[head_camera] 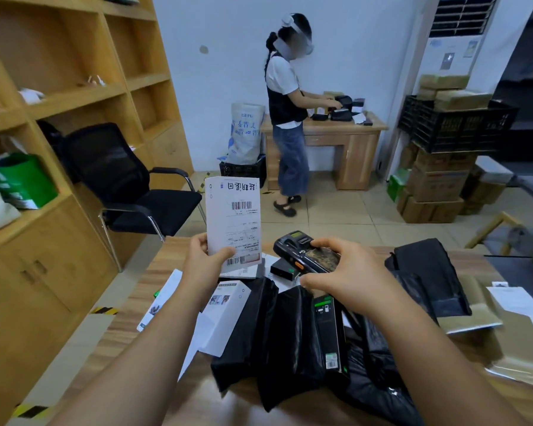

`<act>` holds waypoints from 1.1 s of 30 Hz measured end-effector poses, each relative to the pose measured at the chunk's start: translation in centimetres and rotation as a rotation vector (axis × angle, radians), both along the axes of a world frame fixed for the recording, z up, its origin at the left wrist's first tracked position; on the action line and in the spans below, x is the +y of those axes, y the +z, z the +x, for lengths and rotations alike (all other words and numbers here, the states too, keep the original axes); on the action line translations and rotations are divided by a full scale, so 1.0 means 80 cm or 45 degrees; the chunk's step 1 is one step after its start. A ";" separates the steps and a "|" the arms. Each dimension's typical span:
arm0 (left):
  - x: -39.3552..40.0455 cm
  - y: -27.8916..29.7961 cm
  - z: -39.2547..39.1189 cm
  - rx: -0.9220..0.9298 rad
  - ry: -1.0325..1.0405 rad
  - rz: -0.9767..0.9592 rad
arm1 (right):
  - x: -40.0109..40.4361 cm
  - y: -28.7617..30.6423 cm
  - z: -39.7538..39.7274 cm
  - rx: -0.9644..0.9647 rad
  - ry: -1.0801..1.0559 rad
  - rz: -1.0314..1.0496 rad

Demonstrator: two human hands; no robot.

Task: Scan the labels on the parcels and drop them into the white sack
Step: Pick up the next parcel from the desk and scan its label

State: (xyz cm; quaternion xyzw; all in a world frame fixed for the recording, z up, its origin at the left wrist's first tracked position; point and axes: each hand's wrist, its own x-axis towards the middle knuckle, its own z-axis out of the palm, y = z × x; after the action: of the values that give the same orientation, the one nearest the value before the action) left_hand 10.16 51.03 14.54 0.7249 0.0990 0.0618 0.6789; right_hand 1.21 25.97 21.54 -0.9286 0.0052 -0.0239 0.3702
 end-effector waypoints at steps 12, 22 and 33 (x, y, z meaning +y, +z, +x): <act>0.052 0.042 0.077 0.062 -0.276 -0.023 | 0.066 -0.006 0.035 -0.209 -0.299 0.018; 0.036 0.017 0.104 -0.015 -0.860 0.228 | 0.086 -0.045 -0.011 -0.322 -0.708 -0.065; -0.174 0.011 -0.018 -0.040 -1.560 0.014 | 0.023 -0.044 -0.219 -0.248 -1.421 -0.147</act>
State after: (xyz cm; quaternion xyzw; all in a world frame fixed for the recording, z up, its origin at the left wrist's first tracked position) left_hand 8.68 37.10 15.39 0.6526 -0.3461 -0.3285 0.5886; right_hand -16.28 27.80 18.05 -0.7974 0.4596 -0.3016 0.2490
